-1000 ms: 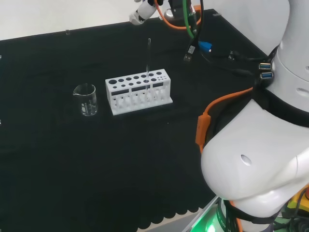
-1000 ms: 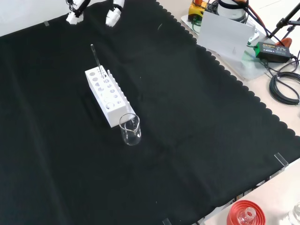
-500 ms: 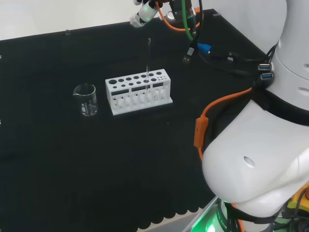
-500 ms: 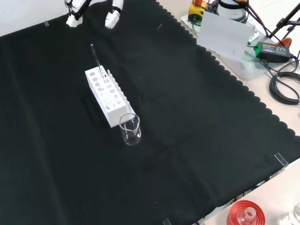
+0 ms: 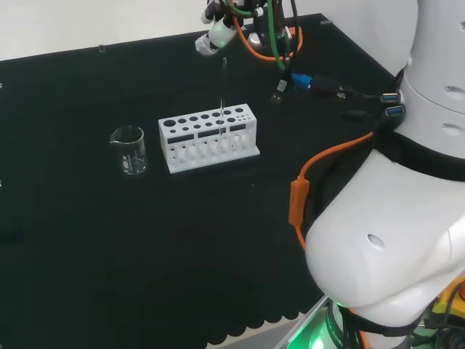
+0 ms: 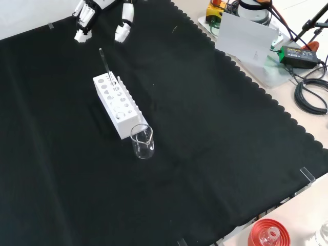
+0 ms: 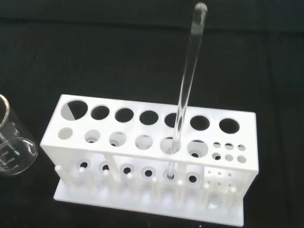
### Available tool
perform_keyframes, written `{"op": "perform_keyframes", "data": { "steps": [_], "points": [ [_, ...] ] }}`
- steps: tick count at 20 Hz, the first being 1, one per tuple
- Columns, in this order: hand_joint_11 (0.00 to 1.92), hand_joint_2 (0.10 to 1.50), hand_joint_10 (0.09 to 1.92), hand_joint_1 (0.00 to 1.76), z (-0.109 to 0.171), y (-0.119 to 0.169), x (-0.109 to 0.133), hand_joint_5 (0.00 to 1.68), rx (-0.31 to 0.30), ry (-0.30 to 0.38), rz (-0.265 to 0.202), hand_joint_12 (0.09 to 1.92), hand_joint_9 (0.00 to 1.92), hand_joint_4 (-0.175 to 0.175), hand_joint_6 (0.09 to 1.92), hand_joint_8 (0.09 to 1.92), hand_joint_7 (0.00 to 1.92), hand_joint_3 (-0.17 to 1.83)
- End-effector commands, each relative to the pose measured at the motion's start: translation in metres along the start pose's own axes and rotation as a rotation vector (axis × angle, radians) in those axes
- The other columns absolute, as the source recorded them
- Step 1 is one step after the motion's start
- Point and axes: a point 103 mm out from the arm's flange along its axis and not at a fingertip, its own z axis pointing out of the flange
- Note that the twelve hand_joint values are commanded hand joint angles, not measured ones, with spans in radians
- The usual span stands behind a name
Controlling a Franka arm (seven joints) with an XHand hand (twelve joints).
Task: Take the glass rod from the white test tube rack.
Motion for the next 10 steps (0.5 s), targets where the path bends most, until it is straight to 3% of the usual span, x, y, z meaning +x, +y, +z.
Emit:
{"op": "perform_keyframes", "data": {
  "steps": [1, 3, 6, 7, 10],
  "points": [
    [0.34, 0.82, 0.83, 0.58, 0.024, -0.003, -0.027, 0.40, 0.007, 0.063, -0.010, 1.43, 0.55, -0.082, 0.09, 0.80, 0.46, 0.41],
    [0.34, 0.82, 0.83, 0.58, 0.046, 0.013, -0.011, 0.40, -0.004, 0.068, -0.009, 1.43, 0.55, -0.083, 0.09, 0.80, 0.46, 0.41],
    [0.34, 0.82, 0.83, 0.58, 0.048, 0.018, -0.014, 0.40, 0.022, -0.002, 0.065, 1.43, 0.55, -0.083, 0.09, 0.80, 0.46, 0.42],
    [0.34, 0.82, 0.83, 0.58, 0.043, 0.016, -0.015, 0.40, 0.021, 0.053, 0.017, 1.43, 0.55, -0.083, 0.09, 0.80, 0.46, 0.42],
    [0.34, 0.82, 0.83, 0.58, 0.048, 0.020, -0.014, 0.40, 0.070, 0.026, 0.010, 1.43, 0.55, -0.083, 0.09, 0.80, 0.46, 0.42]
  ]
}}
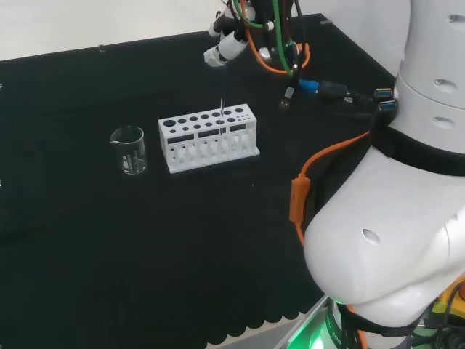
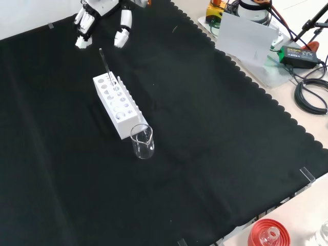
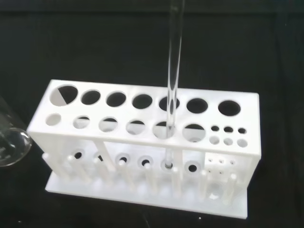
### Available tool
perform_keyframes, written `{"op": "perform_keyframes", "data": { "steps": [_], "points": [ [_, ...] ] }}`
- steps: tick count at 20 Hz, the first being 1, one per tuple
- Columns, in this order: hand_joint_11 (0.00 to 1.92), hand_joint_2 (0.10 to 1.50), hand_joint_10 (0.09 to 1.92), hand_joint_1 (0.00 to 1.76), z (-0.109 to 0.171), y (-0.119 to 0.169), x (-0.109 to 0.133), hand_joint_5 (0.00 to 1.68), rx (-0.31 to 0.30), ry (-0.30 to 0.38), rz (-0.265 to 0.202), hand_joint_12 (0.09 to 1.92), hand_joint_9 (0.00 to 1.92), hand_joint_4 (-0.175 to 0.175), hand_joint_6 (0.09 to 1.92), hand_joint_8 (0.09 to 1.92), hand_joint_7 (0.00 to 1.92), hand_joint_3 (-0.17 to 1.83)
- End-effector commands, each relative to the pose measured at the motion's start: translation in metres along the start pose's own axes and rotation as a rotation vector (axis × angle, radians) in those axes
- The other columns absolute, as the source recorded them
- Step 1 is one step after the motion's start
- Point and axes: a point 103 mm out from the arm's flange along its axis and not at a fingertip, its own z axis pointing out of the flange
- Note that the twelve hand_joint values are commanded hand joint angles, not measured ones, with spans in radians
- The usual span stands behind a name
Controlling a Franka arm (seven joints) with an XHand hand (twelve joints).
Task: Take the glass rod from the white test tube rack.
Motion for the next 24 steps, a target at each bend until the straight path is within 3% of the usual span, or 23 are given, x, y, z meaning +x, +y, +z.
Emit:
{"op": "perform_keyframes", "data": {
  "steps": [1, 5, 9, 11, 13, 14, 16, 17, 18, 19, 22, 23, 24],
  "points": [
    [0.35, 0.82, 0.83, 0.58, 0.019, 0.014, 0.004, 0.40, 0.072, -0.017, 0.032, 1.43, 0.56, -0.084, 0.09, 0.80, 0.47, 0.42],
    [0.38, 0.82, 0.83, 0.58, 0.032, 0.020, 0.005, 0.41, 0.087, -0.018, 0.016, 1.43, 0.57, -0.086, 0.09, 0.80, 0.47, 0.42],
    [0.52, 0.82, 0.81, 0.61, 0.036, 0.014, -0.009, 0.47, 0.070, 0.033, 0.017, 1.37, 0.65, -0.107, 0.13, 0.80, 0.54, 0.42],
    [0.65, 0.83, 0.78, 0.64, 0.035, 0.007, -0.015, 0.49, 0.045, 0.057, 0.012, 1.32, 0.75, -0.124, 0.29, 0.78, 0.64, 0.43],
    [0.79, 0.83, 0.76, 0.68, 0.034, 0.005, -0.013, 0.48, 0.032, 0.065, 0.007, 1.27, 0.85, -0.141, 0.57, 0.78, 0.73, 0.45],
    [0.85, 0.83, 0.75, 0.70, 0.039, 0.016, -0.013, 0.50, 0.009, -0.060, 0.136, 1.24, 0.89, -0.151, 0.70, 0.79, 0.77, 0.46],
    [0.97, 0.83, 0.74, 0.76, 0.046, 0.029, 0.020, 0.56, -0.012, -0.100, 0.182, 1.20, 0.98, -0.168, 0.86, 0.79, 0.86, 0.48],
    [1.03, 0.83, 0.73, 0.79, 0.049, 0.031, 0.015, 0.59, 0.059, -0.056, 0.098, 1.17, 1.03, -0.172, 0.91, 0.79, 0.90, 0.50],
    [1.08, 0.83, 0.71, 0.82, 0.043, 0.018, -0.003, 0.63, 0.013, 0.068, 0.037, 1.15, 1.06, -0.174, 0.93, 0.79, 0.93, 0.51],
    [1.11, 0.82, 0.70, 0.84, 0.051, 0.022, -0.002, 0.65, 0.012, 0.106, 0.008, 1.13, 1.09, -0.175, 0.95, 0.79, 0.96, 0.53],
    [1.18, 0.82, 0.68, 0.87, 0.057, 0.037, 0.009, 0.68, 0.030, 0.107, 0.010, 1.10, 1.14, -0.175, 0.97, 0.79, 0.99, 0.55],
    [1.26, 0.82, 0.71, 1.02, 0.052, 0.035, 0.007, 0.80, -0.119, 0.039, 0.001, 1.02, 1.25, -0.175, 0.99, 0.87, 1.02, 0.55],
    [1.35, 0.81, 0.72, 1.14, 0.048, 0.032, 0.009, 0.91, -0.163, 0.003, -0.011, 0.93, 1.36, -0.175, 0.99, 0.92, 1.06, 0.56]
  ]
}}
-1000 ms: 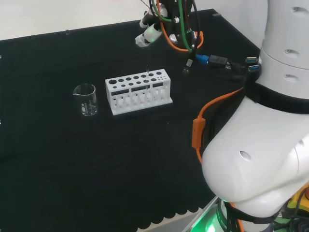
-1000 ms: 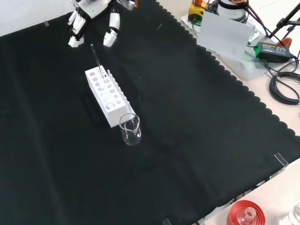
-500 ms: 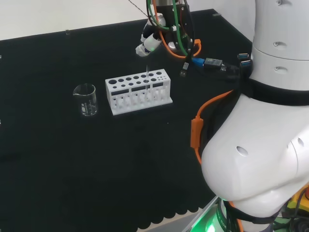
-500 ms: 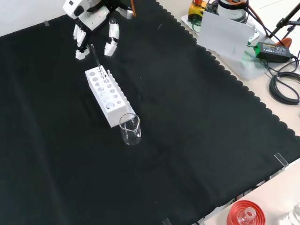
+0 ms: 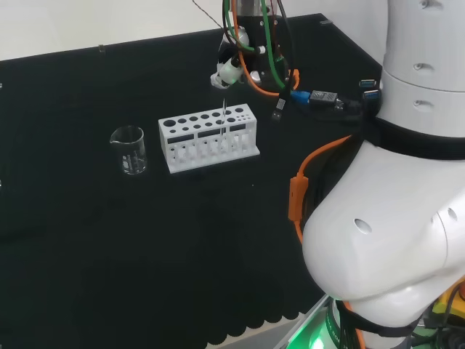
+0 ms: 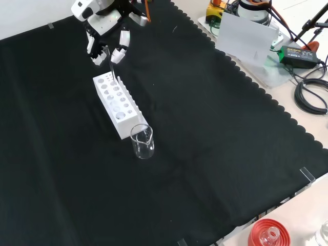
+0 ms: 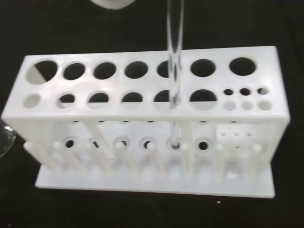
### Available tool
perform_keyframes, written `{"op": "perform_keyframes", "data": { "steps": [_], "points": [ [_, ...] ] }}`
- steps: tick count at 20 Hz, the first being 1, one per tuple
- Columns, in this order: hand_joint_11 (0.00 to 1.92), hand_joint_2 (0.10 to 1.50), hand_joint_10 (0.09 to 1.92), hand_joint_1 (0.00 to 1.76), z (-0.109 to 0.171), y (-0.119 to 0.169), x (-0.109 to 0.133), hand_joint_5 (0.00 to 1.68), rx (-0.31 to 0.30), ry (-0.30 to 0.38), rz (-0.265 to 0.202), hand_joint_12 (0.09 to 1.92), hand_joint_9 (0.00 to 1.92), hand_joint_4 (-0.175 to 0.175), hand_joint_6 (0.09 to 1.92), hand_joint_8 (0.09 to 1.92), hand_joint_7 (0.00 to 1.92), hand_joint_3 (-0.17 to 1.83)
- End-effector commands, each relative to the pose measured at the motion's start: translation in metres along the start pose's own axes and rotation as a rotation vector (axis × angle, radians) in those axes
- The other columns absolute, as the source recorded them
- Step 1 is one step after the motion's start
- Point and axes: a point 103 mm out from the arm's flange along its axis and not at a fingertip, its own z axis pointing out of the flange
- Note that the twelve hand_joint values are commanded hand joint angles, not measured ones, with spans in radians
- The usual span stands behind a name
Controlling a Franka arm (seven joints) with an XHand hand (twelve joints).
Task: Take the glass rod from the white test tube rack.
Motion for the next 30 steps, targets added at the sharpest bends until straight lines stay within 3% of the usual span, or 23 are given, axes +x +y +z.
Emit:
{"op": "perform_keyframes", "data": {
  "steps": [1, 5, 7, 12, 17, 18, 19, 23, 30],
  "points": [
    [1.41, 0.79, 0.70, 1.22, -0.006, 0.008, 0.013, 0.98, -0.215, -0.088, -0.077, 0.85, 1.45, -0.175, 0.98, 0.94, 1.09, 0.58],
    [1.47, 0.99, 0.65, 1.29, -0.031, -0.002, 0.036, 0.99, -0.236, -0.131, -0.122, 0.74, 1.57, -0.175, 0.75, 0.98, 1.17, 0.16],
    [1.47, 1.04, 0.64, 1.30, -0.041, -0.008, 0.038, 1.00, -0.242, -0.127, -0.129, 0.74, 1.58, -0.175, 0.71, 0.99, 1.16, 0.07],
    [1.49, 1.06, 0.65, 1.30, -0.061, -0.024, 0.039, 1.00, -0.266, -0.144, -0.101, 0.74, 1.60, -0.175, 0.69, 1.02, 1.15, 0.04],
    [1.50, 1.07, 0.65, 1.30, -0.079, -0.045, 0.040, 1.01, -0.253, -0.165, -0.060, 0.76, 1.62, -0.175, 0.68, 1.04, 1.14, 0.03],
    [1.51, 1.07, 0.65, 1.30, -0.082, -0.050, 0.039, 1.01, -0.245, -0.189, -0.012, 0.76, 1.62, -0.175, 0.67, 1.04, 1.14, 0.03],
    [1.51, 1.07, 0.65, 1.30, -0.085, -0.053, 0.040, 1.01, -0.238, -0.203, 0.002, 0.77, 1.62, -0.175, 0.67, 1.04, 1.14, 0.03],
    [1.52, 1.07, 0.66, 1.30, -0.093, -0.071, 0.042, 1.01, -0.245, -0.196, -0.006, 0.77, 1.63, -0.175, 0.67, 1.05, 1.14, 0.02],
    [1.52, 1.07, 0.66, 1.30, -0.123, -0.110, 0.049, 1.01, -0.313, -0.156, -0.037, 0.78, 1.63, -0.175, 0.66, 1.05, 1.14, 0.02]
  ]
}}
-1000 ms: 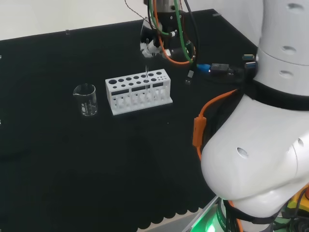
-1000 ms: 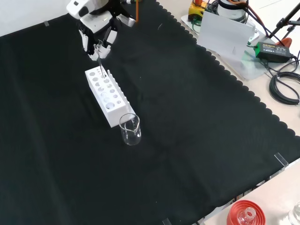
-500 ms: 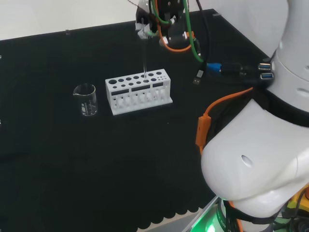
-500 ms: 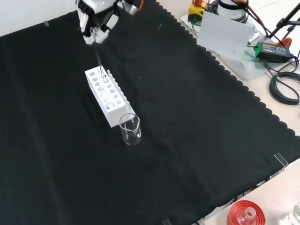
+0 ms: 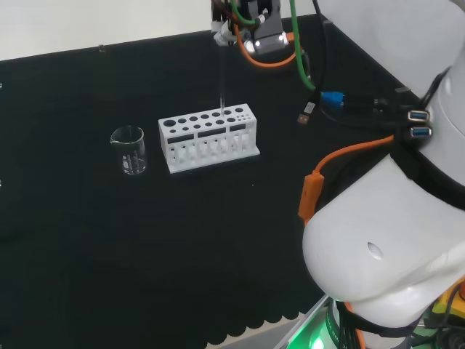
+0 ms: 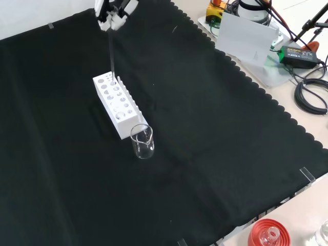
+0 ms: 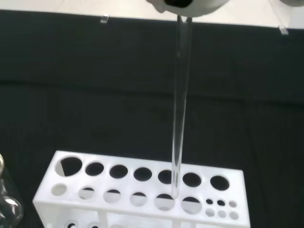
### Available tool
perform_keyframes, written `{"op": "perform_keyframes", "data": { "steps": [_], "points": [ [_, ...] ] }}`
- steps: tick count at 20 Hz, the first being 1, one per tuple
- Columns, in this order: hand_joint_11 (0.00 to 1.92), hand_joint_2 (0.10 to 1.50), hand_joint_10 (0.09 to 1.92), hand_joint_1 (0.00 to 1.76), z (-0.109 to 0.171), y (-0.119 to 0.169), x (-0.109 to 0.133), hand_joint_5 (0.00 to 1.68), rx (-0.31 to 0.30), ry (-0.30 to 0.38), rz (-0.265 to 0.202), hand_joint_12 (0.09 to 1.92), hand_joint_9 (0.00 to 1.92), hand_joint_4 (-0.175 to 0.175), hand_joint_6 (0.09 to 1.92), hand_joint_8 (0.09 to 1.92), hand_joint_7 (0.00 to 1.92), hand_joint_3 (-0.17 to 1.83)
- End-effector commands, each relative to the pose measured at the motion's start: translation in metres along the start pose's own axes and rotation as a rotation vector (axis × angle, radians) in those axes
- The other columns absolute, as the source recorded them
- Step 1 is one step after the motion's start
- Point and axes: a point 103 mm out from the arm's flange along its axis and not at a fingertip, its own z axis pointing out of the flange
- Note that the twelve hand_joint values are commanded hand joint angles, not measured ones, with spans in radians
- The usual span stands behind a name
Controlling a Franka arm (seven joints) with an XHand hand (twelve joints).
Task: Take the glass rod from the white test tube rack.
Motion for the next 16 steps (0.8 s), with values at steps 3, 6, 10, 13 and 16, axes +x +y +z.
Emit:
{"op": "perform_keyframes", "data": {
  "steps": [3, 6, 10, 13, 16],
  "points": [
    [1.52, 1.07, 0.66, 1.30, -0.050, -0.044, 0.004, 1.01, -0.055, 0.018, -0.050, 0.79, 1.63, -0.175, 0.66, 1.04, 1.14, 0.01],
    [1.52, 1.07, 0.66, 1.30, -0.057, -0.050, 0.008, 1.02, -0.070, 0.023, -0.055, 0.79, 1.63, -0.175, 0.66, 1.04, 1.14, 0.01],
    [1.52, 1.07, 0.66, 1.30, -0.061, -0.054, 0.015, 1.02, -0.080, 0.032, -0.065, 0.79, 1.63, -0.175, 0.66, 1.04, 1.15, 0.01],
    [1.52, 1.07, 0.66, 1.30, -0.061, -0.055, 0.018, 1.02, -0.080, 0.037, -0.072, 0.79, 1.64, -0.175, 0.65, 1.03, 1.15, 0.01],
    [1.52, 1.07, 0.66, 1.30, -0.061, -0.058, 0.021, 1.02, -0.083, 0.036, -0.082, 0.79, 1.64, -0.175, 0.65, 1.03, 1.15, 0.01]
  ]
}}
